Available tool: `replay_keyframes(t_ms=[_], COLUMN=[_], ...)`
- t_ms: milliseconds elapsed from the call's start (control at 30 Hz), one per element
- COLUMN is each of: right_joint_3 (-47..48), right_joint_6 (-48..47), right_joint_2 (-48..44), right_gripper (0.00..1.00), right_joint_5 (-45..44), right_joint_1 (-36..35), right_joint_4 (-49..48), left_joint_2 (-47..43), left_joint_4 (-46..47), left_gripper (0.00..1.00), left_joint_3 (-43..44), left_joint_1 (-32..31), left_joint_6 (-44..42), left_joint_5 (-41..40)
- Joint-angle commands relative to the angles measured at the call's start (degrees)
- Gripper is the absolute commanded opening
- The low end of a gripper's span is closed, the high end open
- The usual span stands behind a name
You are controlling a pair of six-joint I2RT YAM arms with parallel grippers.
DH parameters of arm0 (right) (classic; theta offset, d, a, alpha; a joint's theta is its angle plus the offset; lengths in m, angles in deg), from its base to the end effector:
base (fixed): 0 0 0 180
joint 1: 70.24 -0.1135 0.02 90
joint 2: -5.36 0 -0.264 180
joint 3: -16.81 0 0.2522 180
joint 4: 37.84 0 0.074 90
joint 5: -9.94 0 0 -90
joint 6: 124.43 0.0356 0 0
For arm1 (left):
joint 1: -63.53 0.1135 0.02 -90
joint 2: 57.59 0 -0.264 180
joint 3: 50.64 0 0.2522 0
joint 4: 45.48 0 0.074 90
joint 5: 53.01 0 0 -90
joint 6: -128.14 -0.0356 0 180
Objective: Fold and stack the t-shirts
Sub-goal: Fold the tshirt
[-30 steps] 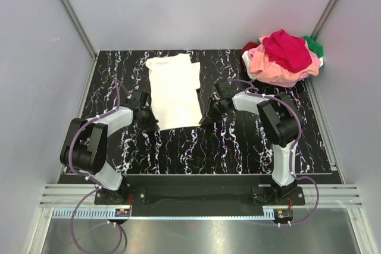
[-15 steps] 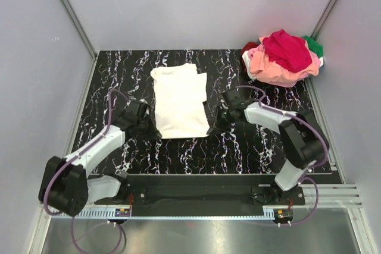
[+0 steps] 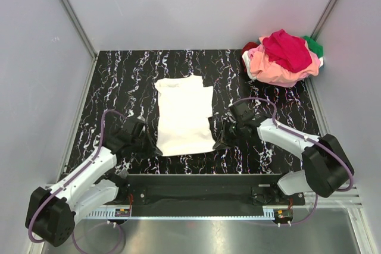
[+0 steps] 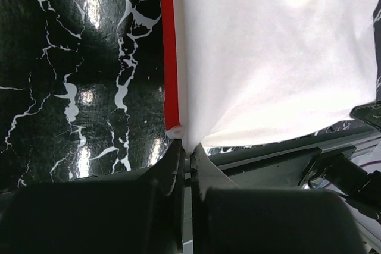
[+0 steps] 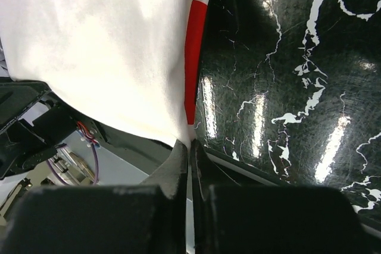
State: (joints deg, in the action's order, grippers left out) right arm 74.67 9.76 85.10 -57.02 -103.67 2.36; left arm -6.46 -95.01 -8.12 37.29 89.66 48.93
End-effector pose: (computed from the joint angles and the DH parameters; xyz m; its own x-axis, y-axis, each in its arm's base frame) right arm 0.2068 0.1532 0.1850 -0.9887 0.1159 -0.0947 0.0408 0.8176 0.5743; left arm 0.1413 -0.0778 0.1889 -0.8893 -0.4155 -0.1909 -0.2663 0.8100 -0.5225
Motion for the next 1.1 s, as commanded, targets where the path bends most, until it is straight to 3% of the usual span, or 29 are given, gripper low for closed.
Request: replay_keyframes(t_ms=[0, 133, 267, 400, 600, 1067], right_joint_3=[-0.07, 9.12, 22.58, 35.25, 51.16, 79.29], right_joint_6=[0.55, -0.5, -4.54, -8.23, -12.8, -15.62], right_joint_2=[-2.31, -3.54, -0.48, 6.89, 19.1, 41.7], right_gripper=[0.0, 0.0, 0.0, 0.0, 0.0, 0.0], right_joint_5=[-3.71, -7.83, -12.49, -14.44, -11.81, -8.11], right_joint_1=[0.12, 0.21, 0.73, 3.19, 8.2, 12.25], right_joint_4=[3.62, 9.23, 17.39, 20.41, 22.6, 28.14], left_joint_2=[-0.95, 0.36, 10.18, 18.55, 31.12, 48.61], left_joint_4=[-5.01, -9.4, -14.41, -17.22, -19.6, -19.6], left_gripper=[0.0, 0.0, 0.0, 0.0, 0.0, 0.0], left_joint_3=[1.82, 11.12, 25.36, 40.98, 56.82, 70.63], left_joint_1=[0.22, 0.31, 1.01, 3.73, 9.01, 15.95], left_joint_6=[-0.29, -3.27, -8.19, -12.41, -17.51, -19.97], left_joint_5=[-1.93, -3.59, -4.39, -3.86, -0.61, 4.23])
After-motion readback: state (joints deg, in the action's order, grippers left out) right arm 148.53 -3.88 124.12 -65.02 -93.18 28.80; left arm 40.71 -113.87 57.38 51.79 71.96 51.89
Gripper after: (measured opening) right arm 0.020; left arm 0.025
